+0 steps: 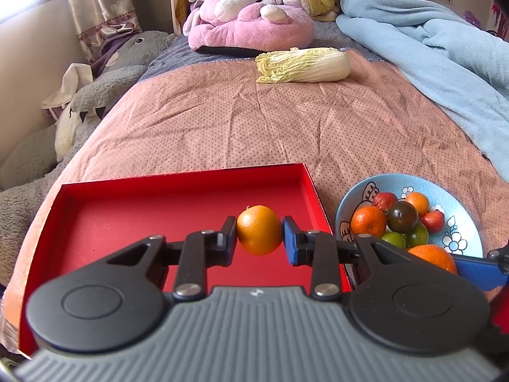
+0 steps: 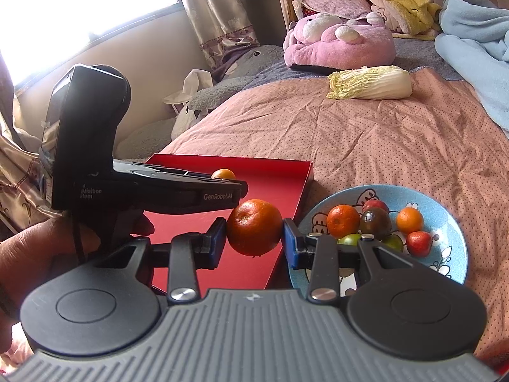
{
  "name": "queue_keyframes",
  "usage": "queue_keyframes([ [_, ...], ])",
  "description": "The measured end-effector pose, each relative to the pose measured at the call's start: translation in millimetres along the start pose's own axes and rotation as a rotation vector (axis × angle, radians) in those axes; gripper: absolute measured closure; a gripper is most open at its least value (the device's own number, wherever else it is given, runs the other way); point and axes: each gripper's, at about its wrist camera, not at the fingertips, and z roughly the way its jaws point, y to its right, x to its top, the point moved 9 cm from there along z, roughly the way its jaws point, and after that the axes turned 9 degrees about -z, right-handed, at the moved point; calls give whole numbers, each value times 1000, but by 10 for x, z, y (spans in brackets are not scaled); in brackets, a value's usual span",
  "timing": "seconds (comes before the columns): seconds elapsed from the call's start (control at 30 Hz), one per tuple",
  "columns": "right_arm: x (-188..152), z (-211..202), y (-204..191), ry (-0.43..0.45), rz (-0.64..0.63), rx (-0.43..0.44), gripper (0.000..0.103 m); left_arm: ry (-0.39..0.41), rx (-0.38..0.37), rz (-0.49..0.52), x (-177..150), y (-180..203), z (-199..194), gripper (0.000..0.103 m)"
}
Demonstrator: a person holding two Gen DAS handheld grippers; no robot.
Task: Organize fruits
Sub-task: 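Carry the small tangerine in left tool and larger tangerine in right tool to the plate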
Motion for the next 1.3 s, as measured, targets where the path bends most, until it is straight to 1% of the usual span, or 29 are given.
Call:
queue_keyframes([
  [0.4,-1,-20,-60,3,-10,15,60,9,-6,11,51,55,-44,69],
  [0.8,-16,-46,-7,7,3,10,60,9,-19,21,47,142,-51,69],
  [1.3,-22,-51,-2,8,5,12,60,8,-19,19,39,146,-42,69],
])
